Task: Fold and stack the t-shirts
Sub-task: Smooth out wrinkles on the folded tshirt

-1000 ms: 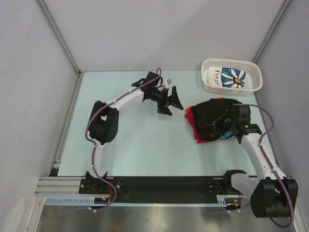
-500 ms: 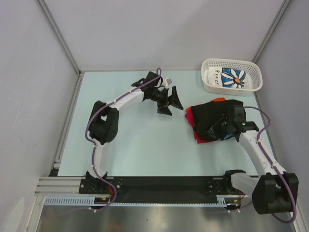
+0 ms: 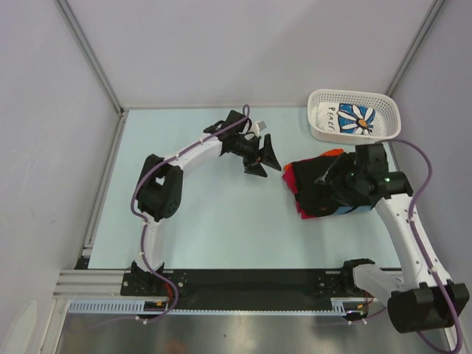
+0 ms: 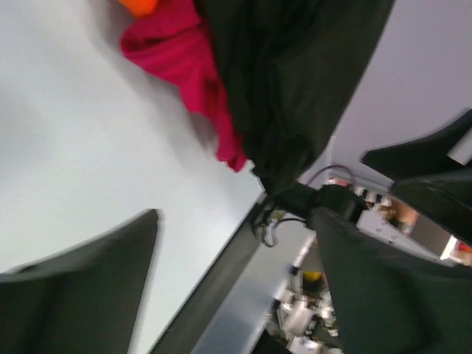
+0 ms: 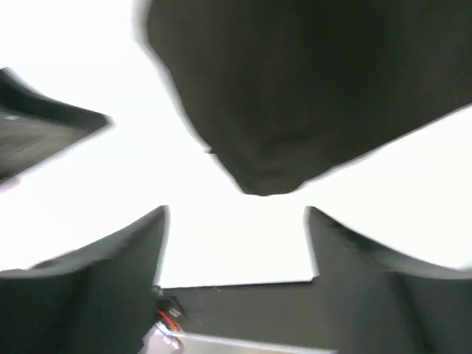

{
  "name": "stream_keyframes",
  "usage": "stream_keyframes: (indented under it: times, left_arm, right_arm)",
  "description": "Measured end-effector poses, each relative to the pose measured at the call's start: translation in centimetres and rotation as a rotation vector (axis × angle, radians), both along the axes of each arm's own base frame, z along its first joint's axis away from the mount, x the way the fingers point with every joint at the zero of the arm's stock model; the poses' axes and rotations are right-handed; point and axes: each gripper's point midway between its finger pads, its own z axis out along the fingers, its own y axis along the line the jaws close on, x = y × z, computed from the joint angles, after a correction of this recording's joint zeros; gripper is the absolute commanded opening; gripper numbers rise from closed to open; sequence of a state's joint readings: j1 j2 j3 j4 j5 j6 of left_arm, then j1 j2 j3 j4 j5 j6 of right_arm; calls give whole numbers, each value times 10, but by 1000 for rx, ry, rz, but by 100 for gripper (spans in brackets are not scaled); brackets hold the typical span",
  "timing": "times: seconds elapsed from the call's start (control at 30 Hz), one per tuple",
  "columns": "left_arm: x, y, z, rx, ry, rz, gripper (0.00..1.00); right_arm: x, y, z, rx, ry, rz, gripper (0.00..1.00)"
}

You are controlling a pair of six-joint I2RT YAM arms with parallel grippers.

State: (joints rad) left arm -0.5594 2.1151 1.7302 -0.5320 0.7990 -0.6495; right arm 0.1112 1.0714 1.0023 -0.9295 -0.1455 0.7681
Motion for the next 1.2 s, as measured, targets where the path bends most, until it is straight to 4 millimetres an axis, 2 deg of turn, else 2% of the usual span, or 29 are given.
stream_keyframes:
  times: [0.03, 0.1, 0.13, 0.2, 0.3, 0.37, 0.4, 0.43, 0.47, 0.53, 0.6, 0.63, 0.73, 0.8, 0.97, 1.2]
  left_arm:
    - [-3, -3, 2, -8, 5, -7, 0]
    - [-10, -13, 8, -37, 15, -27, 0]
    - [-14, -20, 11, -58, 10, -44, 0]
    - [-24, -33, 20, -89, 12, -72, 0]
    - [-40, -59, 44, -153, 5, -124, 0]
    - [-46, -81, 65, -216, -18, -162, 0]
    - [-48, -96, 79, -258, -31, -180, 0]
    - [-48, -103, 85, -280, -38, -188, 0]
    - [-50, -120, 98, -332, -50, -213, 0]
    - [-48, -142, 110, -392, -60, -237, 0]
    - [-46, -164, 116, -446, -60, -254, 0]
    - [-46, -170, 114, -459, -52, -257, 0]
    - [-48, -182, 92, -461, 16, -258, 0]
    - [-46, -182, 70, -438, 67, -240, 0]
    - [-40, -171, 25, -379, 157, -191, 0]
    - [-30, -161, -20, -299, 210, -145, 0]
  right_arm:
    - [4, -1, 19, -6, -62, 4, 1]
    - [10, -4, 53, -18, -180, 6, 0]
    - [10, -5, 62, -21, -216, 7, 0]
    - [10, -7, 67, -31, -249, 13, 0]
    - [10, -8, 55, -38, -241, 24, 0]
    - [12, -7, 37, -23, -221, 29, 0]
    - [12, -8, 20, -16, -191, 27, 0]
    - [10, -9, 11, -15, -169, 22, 0]
    - [9, -13, -2, -12, -145, 13, 0]
    - [7, -24, -18, -11, -118, -17, 0]
    - [11, -39, -26, -11, -122, -61, 0]
    - [13, -46, -28, -10, -127, -83, 0]
    - [20, -75, -31, -32, -154, -159, 0]
    - [26, -87, -30, -49, -175, -183, 0]
    - [42, -93, -33, -49, -221, -182, 0]
    - [43, -89, -86, -4, -125, -170, 0]
